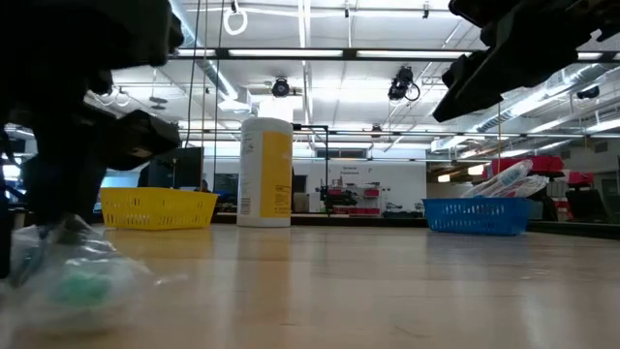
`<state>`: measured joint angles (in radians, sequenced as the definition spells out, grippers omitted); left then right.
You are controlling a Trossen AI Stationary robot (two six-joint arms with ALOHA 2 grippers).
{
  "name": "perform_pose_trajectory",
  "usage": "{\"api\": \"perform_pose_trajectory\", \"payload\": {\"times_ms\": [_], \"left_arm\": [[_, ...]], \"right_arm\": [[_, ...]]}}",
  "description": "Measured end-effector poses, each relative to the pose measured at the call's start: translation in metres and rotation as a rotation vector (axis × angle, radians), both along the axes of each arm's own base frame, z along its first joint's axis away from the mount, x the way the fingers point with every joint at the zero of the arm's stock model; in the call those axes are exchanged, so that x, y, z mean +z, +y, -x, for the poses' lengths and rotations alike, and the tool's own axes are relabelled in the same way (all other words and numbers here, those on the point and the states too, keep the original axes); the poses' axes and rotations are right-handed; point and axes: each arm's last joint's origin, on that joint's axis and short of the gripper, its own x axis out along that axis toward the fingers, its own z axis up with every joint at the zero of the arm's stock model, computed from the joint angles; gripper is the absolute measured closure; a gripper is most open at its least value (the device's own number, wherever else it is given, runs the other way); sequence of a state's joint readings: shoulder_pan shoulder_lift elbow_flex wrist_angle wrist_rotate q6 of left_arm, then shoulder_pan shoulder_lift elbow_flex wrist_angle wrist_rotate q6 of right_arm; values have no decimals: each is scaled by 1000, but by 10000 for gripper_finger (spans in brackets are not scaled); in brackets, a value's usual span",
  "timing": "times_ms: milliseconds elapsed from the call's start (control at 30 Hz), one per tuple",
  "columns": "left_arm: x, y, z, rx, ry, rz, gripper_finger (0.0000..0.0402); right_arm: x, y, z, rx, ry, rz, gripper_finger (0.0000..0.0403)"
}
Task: Pick & Place Travel size toiletries
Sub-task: Put the green toothbrush into the top blue bin
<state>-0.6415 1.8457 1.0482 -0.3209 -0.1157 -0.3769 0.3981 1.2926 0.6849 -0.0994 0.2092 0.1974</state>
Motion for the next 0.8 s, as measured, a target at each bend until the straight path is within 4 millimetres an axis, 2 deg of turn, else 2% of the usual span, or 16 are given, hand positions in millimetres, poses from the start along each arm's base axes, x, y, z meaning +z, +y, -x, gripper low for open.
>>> {"api": "perform_pose_trajectory", "payload": {"times_ms": [167, 333, 433, 633, 800], "left_arm": [[-5, 1, 0, -30, 17, -41, 288], [-4, 2, -1, -96, -10, -79, 351], [1, 9, -8, -46, -47, -144, 381], [21, 33, -36, 134, -187, -254, 363], [34, 66, -63, 265, -245, -234, 367]], "right_arm": [[1, 0, 0, 2, -8, 0, 197], [2, 0, -2, -1, -29, -10, 206], [4, -1, -4, -13, -56, -22, 212], [12, -4, -13, -41, -154, -64, 212], [2, -4, -19, -9, -140, 4, 195]]}}
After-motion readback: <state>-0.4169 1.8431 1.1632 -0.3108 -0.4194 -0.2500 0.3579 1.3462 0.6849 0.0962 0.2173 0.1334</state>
